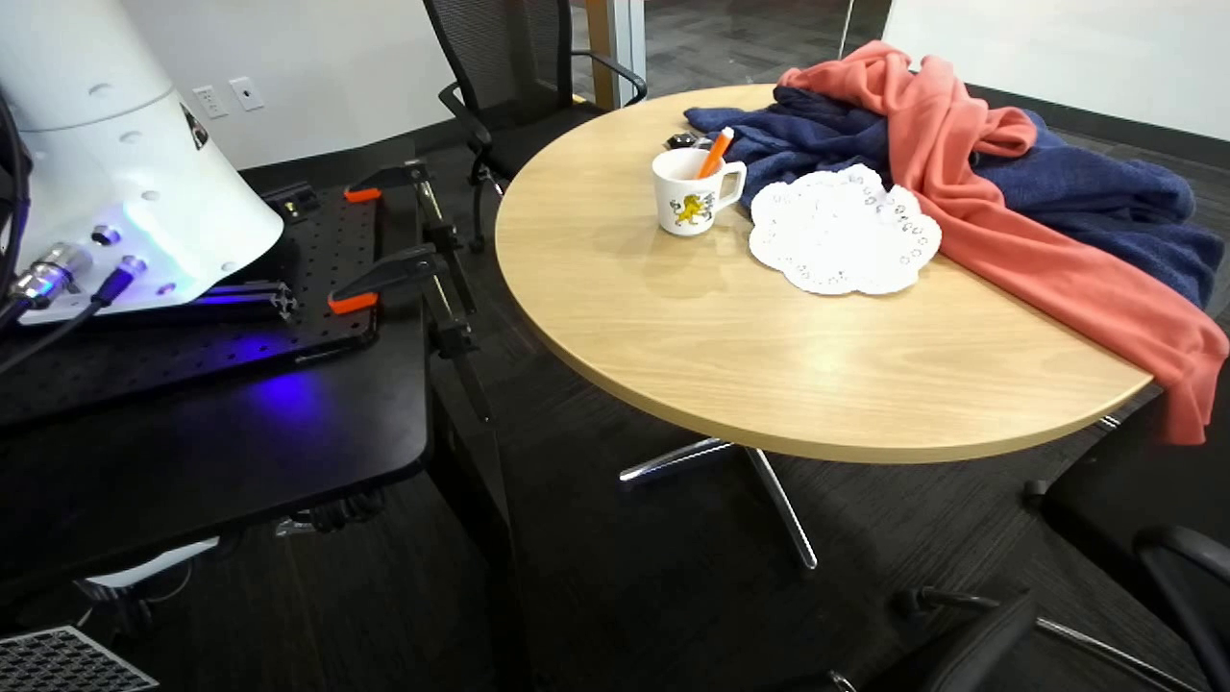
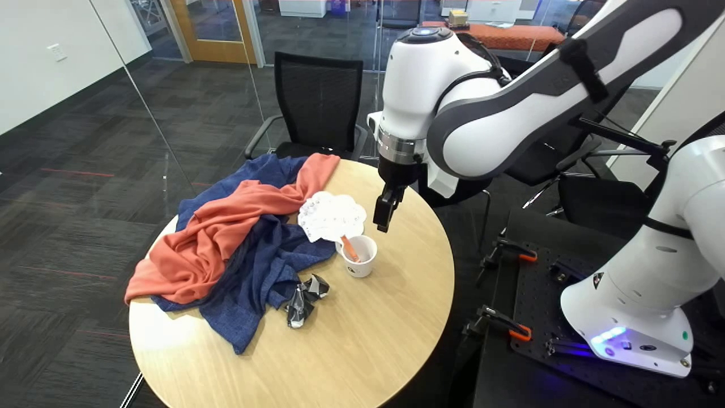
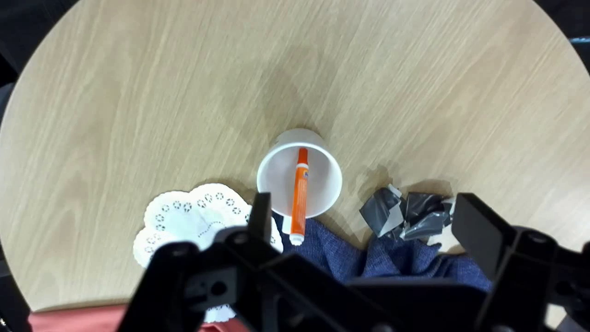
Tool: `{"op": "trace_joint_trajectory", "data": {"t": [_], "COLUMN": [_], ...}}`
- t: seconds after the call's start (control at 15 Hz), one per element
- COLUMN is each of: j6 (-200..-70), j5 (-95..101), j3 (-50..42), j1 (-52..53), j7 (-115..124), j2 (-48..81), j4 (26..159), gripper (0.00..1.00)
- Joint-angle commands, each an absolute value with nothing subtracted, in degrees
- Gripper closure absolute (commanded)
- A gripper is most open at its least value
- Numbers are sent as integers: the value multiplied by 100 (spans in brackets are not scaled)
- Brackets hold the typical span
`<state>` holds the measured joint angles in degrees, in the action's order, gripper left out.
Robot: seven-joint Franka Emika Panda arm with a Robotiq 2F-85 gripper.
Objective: Take the marker out of the mug and put it on the table
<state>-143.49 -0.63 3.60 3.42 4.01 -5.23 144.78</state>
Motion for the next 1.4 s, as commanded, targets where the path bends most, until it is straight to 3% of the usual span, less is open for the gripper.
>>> {"op": "trace_joint_trajectory", "data": {"t": [0.0, 0.53, 1.33], "j6": [-15293, -17106, -17486], "j5": [-269, 3, -219], "j3": [344, 16, -495], "j1": [325, 429, 907], "j7": [603, 1374, 1595], "j2": [25, 1336, 2594], "j4": [14463, 14250, 13419], "gripper": [0, 0, 0]}}
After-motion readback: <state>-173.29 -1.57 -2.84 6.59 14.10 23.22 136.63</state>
